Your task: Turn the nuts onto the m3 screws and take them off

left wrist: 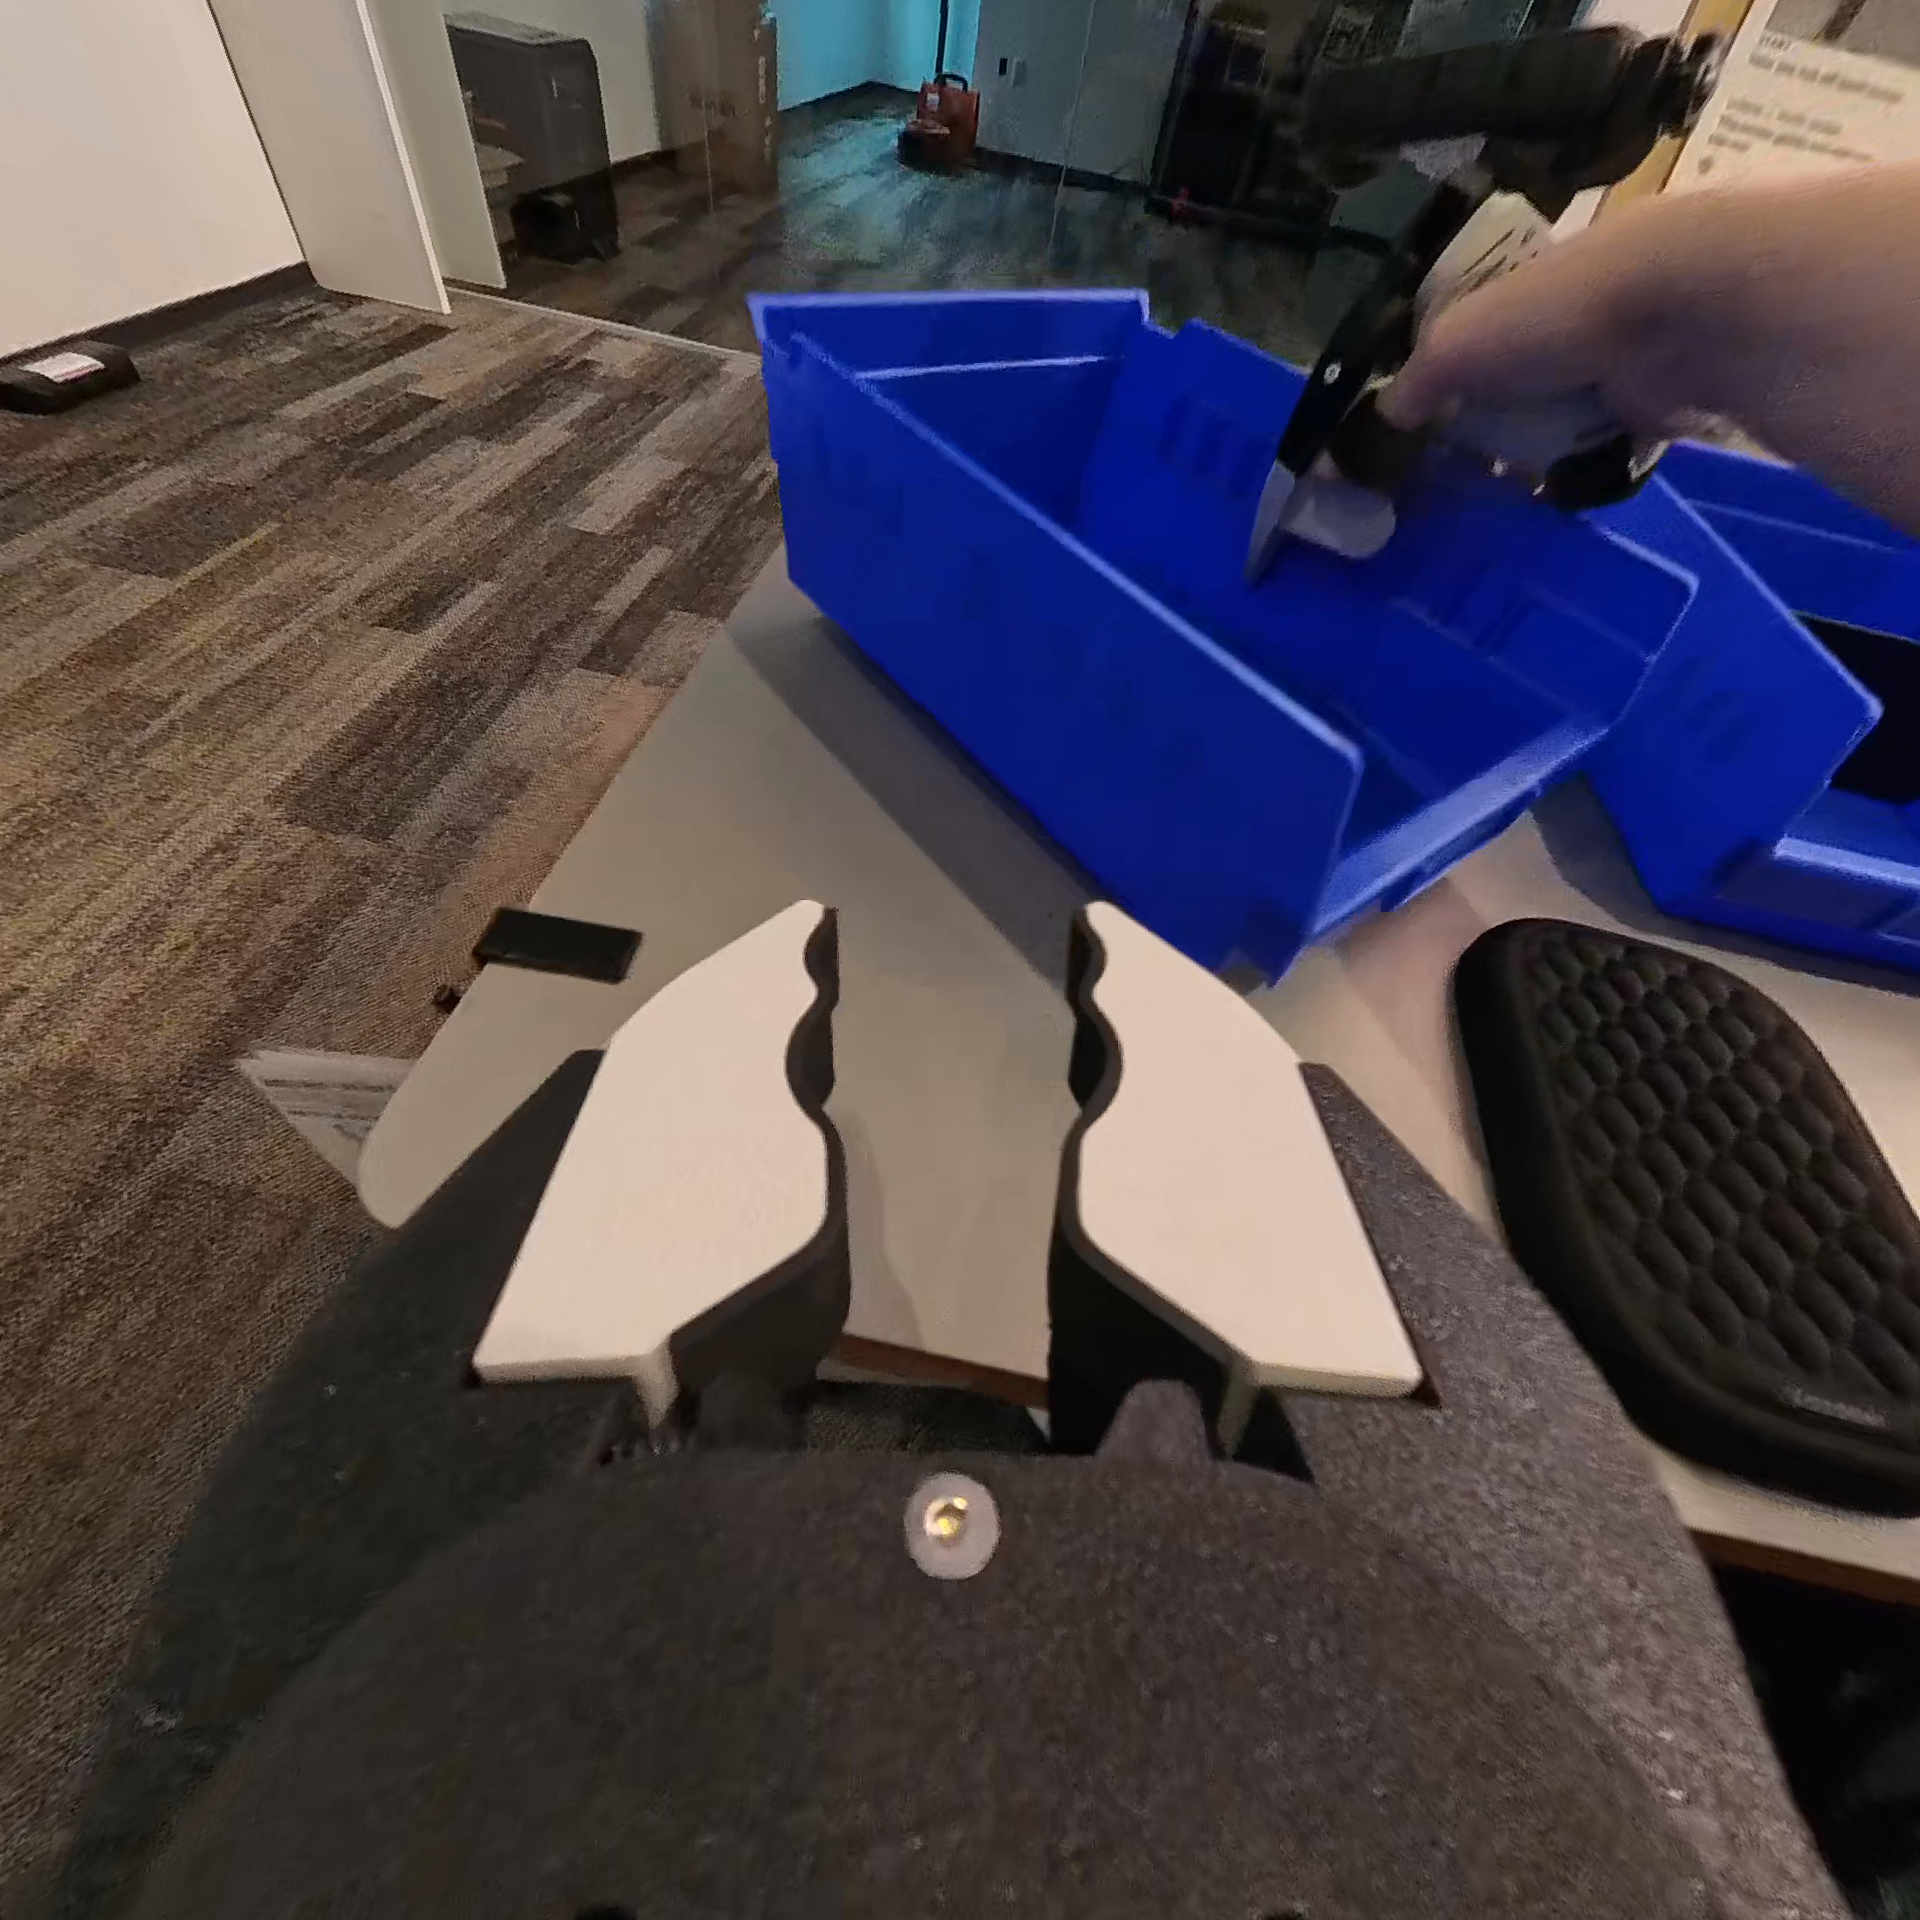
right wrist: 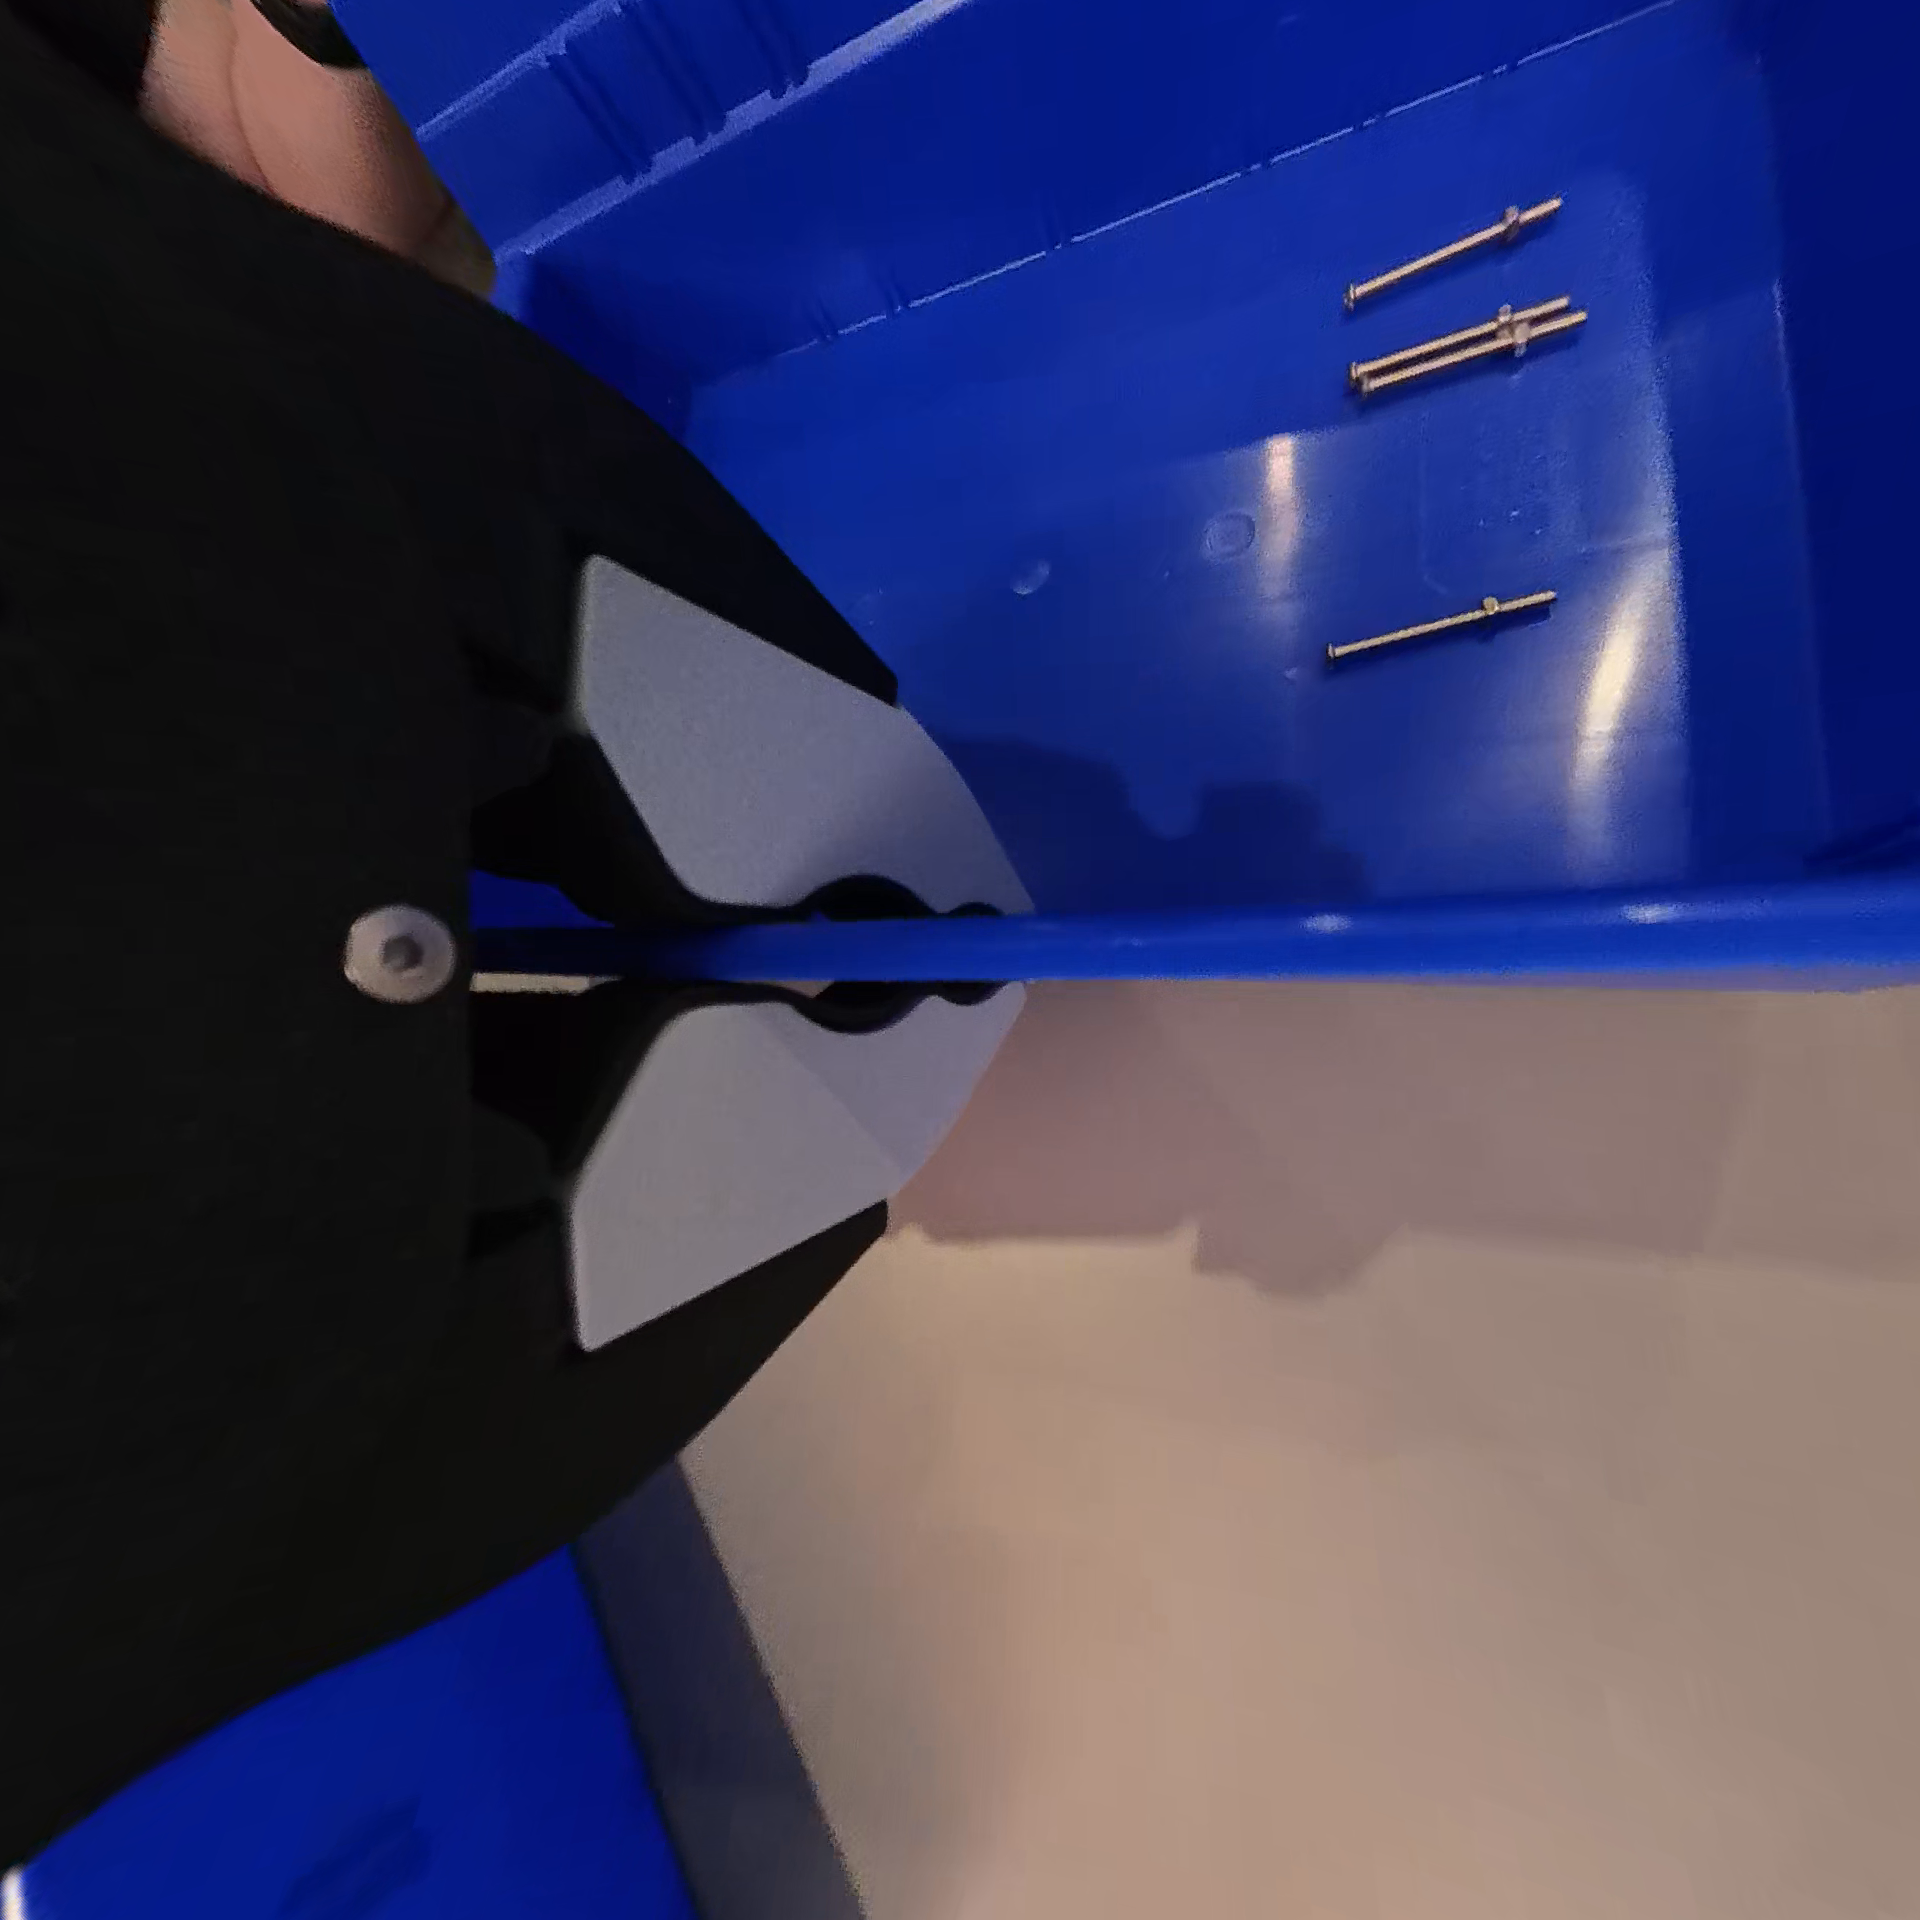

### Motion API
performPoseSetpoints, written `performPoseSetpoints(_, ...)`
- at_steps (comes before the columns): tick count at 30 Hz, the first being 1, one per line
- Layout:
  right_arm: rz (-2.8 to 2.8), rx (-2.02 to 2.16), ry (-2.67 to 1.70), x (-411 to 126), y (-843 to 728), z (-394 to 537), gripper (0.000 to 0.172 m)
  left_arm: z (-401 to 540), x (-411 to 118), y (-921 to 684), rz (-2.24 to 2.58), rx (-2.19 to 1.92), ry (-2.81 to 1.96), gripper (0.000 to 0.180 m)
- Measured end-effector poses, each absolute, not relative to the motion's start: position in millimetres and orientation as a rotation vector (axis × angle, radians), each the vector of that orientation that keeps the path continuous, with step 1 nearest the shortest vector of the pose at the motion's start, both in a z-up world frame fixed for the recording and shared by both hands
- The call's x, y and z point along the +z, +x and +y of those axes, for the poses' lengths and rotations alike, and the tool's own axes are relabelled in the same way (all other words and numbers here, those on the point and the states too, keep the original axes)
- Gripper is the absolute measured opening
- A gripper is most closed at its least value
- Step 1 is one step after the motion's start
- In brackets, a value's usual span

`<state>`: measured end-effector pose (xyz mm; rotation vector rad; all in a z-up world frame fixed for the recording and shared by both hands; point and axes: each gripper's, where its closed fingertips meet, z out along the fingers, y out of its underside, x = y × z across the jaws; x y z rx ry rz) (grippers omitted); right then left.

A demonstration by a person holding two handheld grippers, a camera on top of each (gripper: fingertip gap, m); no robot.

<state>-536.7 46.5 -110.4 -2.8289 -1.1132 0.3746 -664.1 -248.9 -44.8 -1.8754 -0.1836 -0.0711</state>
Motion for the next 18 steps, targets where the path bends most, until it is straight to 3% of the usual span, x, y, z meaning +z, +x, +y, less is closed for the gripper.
performPoseSetpoints(4,-1.099,0.346,-2.844,-123.9,-533.4,43.2,0.005,-230.7,-36.3,-644.7,-0.191,-0.133,-1.844,0.058)
performPoseSetpoints(12,-1.032,0.587,-2.745,-108.7,-544.3,43.9,0.016,-188.2,-44.9,-598.9,-0.167,-0.131,-1.864,0.058)
performPoseSetpoints(16,-1.16,0.511,-2.51,-86.5,-538.1,58.3,0.038,-167.8,-60.0,-594.0,-0.152,0.016,-1.897,0.059)
performPoseSetpoints(18,-1.183,0.503,-2.38,-65.7,-534.8,65.0,0.04,-160.0,-66.4,-597.8,-0.153,0.089,-1.906,0.059)
